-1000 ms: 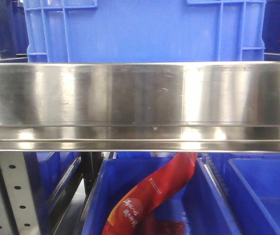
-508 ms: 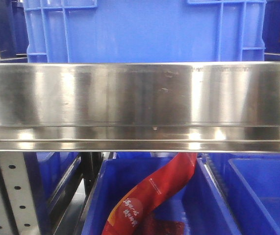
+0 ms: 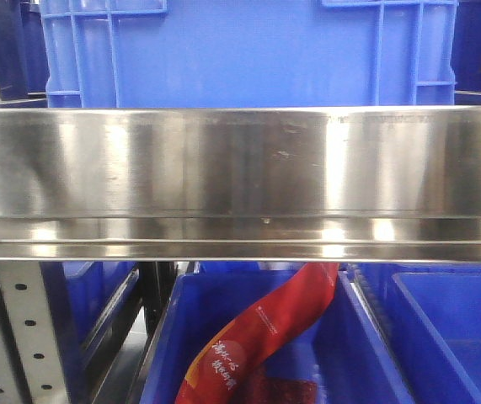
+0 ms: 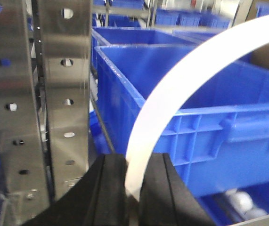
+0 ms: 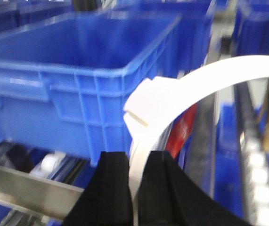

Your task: Grab PVC pipe and place in blue bin

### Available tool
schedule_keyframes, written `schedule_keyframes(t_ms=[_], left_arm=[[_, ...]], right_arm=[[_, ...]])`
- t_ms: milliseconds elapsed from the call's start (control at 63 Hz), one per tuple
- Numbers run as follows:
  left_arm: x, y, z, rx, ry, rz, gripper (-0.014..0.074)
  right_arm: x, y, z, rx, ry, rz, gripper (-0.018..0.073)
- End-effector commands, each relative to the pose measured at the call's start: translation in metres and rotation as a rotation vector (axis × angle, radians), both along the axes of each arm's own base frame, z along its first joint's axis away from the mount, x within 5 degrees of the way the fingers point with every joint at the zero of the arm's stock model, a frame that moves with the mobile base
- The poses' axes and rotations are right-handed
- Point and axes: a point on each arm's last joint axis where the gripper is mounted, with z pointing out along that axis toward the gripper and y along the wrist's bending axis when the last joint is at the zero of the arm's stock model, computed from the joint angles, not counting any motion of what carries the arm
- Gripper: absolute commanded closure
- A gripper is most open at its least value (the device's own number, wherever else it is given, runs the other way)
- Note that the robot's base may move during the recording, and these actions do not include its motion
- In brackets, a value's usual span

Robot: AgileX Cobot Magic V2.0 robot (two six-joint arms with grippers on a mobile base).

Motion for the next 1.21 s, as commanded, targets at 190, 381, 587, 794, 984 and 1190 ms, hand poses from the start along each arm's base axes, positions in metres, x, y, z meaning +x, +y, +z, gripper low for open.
schedule_keyframes(t_ms=[190,381,587,794,984,1190], left_arm=[[0.045,-0.016,0.048,0.065,0.127,-0.010,0.0707],[0.100,-0.037,0.066,0.044,0.184,-0.032,0.0707],[0.139,-0.072,0.073,0.074,0.202,-0.107,0.0707],[0.178,-0.102,0.073,0.097,0.195,-0.130,0.0707],[0.213,-0.120,0.076,0.074,0.181,-0.126,0.0707],[0.244,-0.135,0.063,0.071,0.171,-0.129,0.0707]], right_arm=[[0.062,0.011,0.033,-0.022,0.069,0.017,0.0720],[0.112,0.021,0.049,-0.024,0.115,0.025,0.0720],[0.157,0.052,0.067,-0.033,0.116,0.121,0.0720],[0.200,0.082,0.071,-0.046,0.131,0.183,0.0720],[0.238,0.098,0.063,-0.051,0.157,0.193,0.0720],[0.267,0.108,0.044,-0.059,0.194,0.190,0.0720]])
